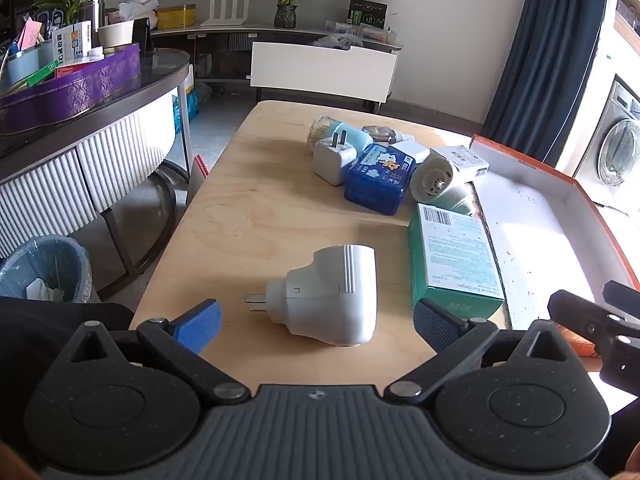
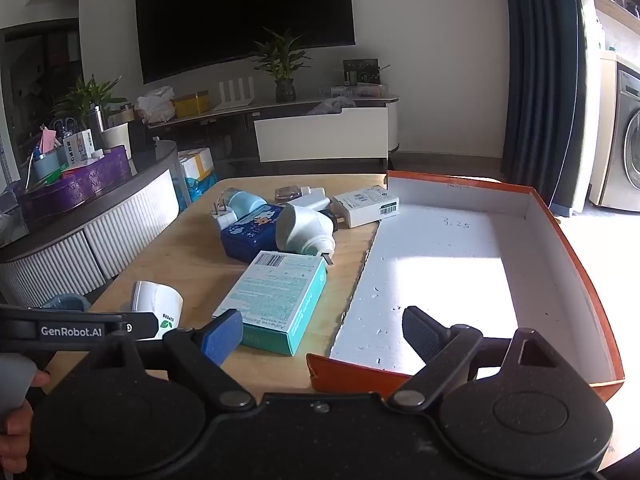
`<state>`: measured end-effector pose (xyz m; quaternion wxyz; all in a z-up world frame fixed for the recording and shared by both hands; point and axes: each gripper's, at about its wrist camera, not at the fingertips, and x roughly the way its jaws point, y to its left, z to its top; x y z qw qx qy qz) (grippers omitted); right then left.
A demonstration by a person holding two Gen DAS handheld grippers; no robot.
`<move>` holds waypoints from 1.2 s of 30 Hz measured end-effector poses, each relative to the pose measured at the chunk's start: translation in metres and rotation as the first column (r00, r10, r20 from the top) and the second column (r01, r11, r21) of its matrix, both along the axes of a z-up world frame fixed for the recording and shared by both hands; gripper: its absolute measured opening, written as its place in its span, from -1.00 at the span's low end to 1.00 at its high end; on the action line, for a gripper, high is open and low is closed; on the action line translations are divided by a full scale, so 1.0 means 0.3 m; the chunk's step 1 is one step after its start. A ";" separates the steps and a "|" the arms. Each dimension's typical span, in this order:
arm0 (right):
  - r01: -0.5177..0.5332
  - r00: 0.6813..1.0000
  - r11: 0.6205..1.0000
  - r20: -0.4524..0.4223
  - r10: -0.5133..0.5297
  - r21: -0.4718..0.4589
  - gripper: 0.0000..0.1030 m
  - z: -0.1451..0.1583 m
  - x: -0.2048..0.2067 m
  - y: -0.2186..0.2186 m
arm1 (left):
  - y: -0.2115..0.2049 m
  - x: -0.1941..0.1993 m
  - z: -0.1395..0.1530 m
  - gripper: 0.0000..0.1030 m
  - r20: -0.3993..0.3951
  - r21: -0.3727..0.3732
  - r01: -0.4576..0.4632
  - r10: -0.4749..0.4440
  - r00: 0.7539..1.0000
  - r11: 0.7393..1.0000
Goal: Organize rigid objects
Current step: 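Move left tool to white plug adapter while right tool approaches teal box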
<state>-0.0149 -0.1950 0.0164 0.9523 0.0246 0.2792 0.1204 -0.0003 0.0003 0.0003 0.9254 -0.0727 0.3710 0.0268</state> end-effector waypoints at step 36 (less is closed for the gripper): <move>-0.031 0.999 1.000 -0.018 0.031 0.001 0.98 -0.011 0.001 0.040 | 0.025 0.010 -0.034 1.00 -0.041 0.014 -0.021 0.022 0.999 1.000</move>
